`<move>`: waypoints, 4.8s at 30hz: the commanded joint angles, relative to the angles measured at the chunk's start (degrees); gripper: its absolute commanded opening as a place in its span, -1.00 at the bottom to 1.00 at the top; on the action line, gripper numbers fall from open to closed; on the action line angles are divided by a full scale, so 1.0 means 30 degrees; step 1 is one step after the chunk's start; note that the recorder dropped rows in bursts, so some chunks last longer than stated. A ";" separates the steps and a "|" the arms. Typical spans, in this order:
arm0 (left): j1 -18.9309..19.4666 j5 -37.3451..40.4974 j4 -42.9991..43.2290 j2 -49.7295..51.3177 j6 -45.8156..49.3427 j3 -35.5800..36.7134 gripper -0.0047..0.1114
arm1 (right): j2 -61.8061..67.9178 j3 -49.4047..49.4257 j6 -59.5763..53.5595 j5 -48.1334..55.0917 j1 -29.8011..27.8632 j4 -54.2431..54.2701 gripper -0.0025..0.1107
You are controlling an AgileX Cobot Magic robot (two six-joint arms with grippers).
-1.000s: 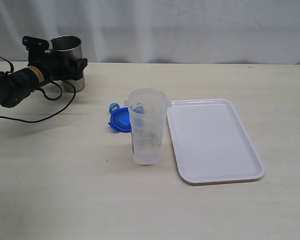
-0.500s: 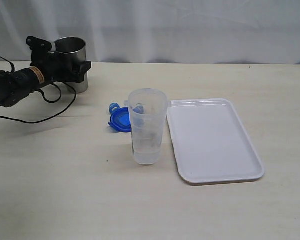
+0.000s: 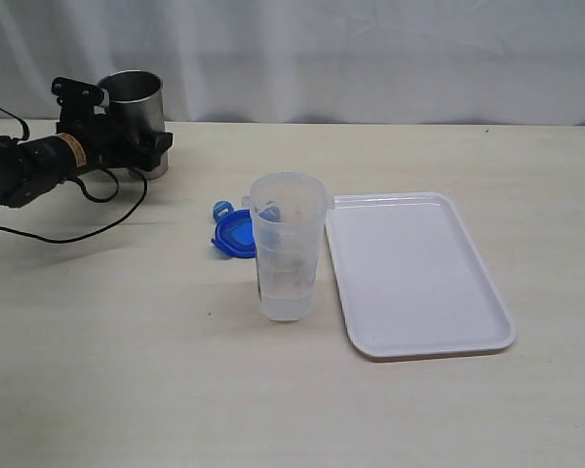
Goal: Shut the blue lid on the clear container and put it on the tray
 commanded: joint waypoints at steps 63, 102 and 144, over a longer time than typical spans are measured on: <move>0.0332 0.1554 0.0363 -1.6197 -0.1102 1.3393 0.52 | -0.0110 0.0023 0.0000 -0.0118 0.0050 0.0025 -0.88; 0.0332 0.2252 -0.2020 -2.5741 -0.2530 1.7355 0.52 | -0.0110 0.0023 0.0000 -0.0118 0.0050 0.0025 -0.88; 0.0332 0.1840 -0.1979 -2.5741 -0.2530 1.7414 0.52 | -0.0110 0.0023 0.0000 -0.0118 0.0050 0.0025 -0.88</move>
